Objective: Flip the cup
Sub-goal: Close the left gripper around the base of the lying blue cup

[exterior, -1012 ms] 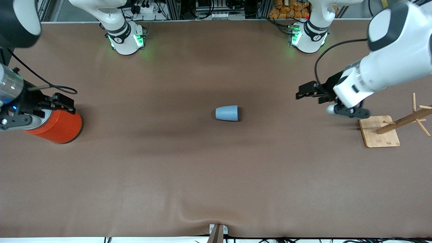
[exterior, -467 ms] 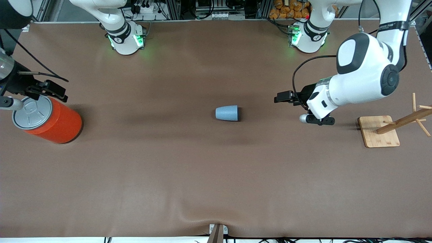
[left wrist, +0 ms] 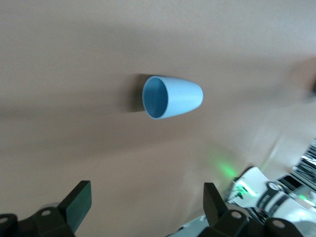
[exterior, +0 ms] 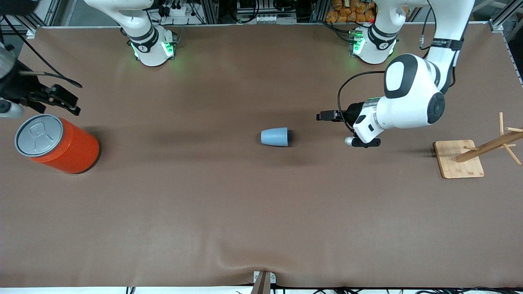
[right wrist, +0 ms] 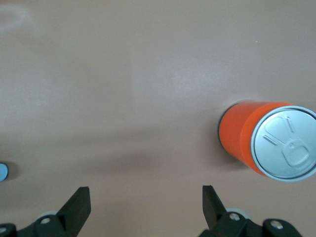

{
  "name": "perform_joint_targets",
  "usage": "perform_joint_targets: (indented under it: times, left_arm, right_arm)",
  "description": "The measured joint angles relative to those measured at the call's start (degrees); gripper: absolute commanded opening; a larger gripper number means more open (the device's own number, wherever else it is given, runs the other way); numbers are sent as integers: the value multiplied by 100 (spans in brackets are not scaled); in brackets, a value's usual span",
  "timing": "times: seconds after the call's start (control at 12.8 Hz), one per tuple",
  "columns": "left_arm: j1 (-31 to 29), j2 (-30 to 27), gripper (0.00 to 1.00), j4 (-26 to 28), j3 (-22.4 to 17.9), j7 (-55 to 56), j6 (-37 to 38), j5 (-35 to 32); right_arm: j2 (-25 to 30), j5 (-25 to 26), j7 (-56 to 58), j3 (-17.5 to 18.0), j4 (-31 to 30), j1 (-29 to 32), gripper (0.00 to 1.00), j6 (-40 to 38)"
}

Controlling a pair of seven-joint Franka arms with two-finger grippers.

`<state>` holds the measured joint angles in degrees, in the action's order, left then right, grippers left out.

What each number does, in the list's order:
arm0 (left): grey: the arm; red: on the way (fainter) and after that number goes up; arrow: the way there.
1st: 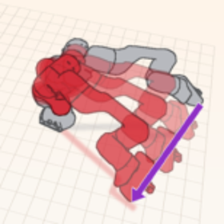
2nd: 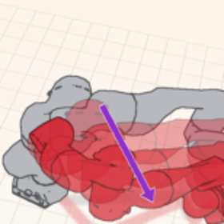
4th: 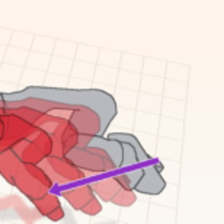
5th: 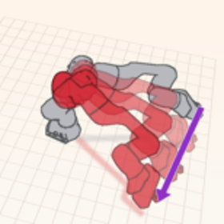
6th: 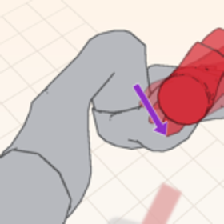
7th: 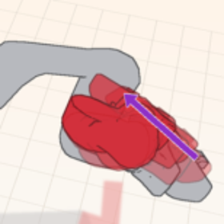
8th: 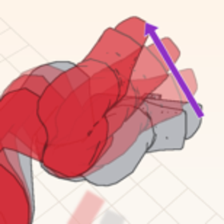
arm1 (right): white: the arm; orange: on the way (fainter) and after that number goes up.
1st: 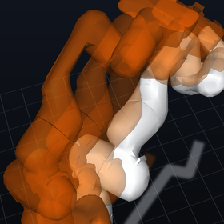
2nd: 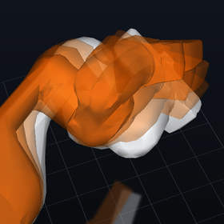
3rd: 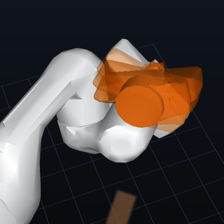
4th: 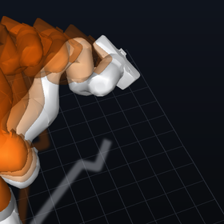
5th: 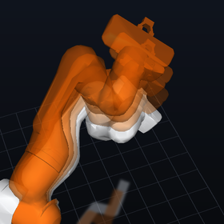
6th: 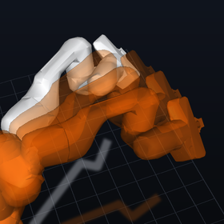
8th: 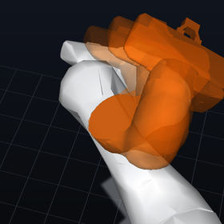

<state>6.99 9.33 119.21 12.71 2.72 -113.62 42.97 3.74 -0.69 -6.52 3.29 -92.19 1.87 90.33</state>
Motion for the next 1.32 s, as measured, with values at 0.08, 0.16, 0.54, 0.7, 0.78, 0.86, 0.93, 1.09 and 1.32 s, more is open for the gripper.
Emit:
perform_joint_targets:
  times: [0.08,0.16,0.54,0.7,0.78,0.86,0.93,1.09,1.32]
  left_arm:
    - [-16,12,100,216,0,-297,-157,448]
    - [-22,34,100,428,0,-598,-308,836]
    - [-13,632,83,1118,6,-2966,-877,3120]
    - [13,1038,77,1118,21,-3991,-956,3926]
    - [42,1223,75,1117,26,-4471,-969,4290]
    - [85,1372,74,1111,36,-4799,-975,4541]
    - [149,1470,71,1089,47,-4951,-1004,4666]
    - [321,1523,70,1050,51,-4993,-1140,4789]
    - [585,1584,68,944,54,-5076,-1341,5165]
  right_arm:
    - [-1,0,-10,-2,147,1,100,-186]
    - [-6,0,-10,-8,211,7,100,-226]
    - [-97,24,-10,24,608,-1,100,-291]
    - [-104,20,-4,16,621,4,100,-332]
    - [-108,20,41,20,623,2,100,-332]
    - [-110,20,126,30,624,-2,100,-332]
    - [-111,20,200,42,626,-5,100,-333]
    - [-118,20,256,42,627,3,100,-335]
    - [-142,20,274,26,627,8,100,-350]
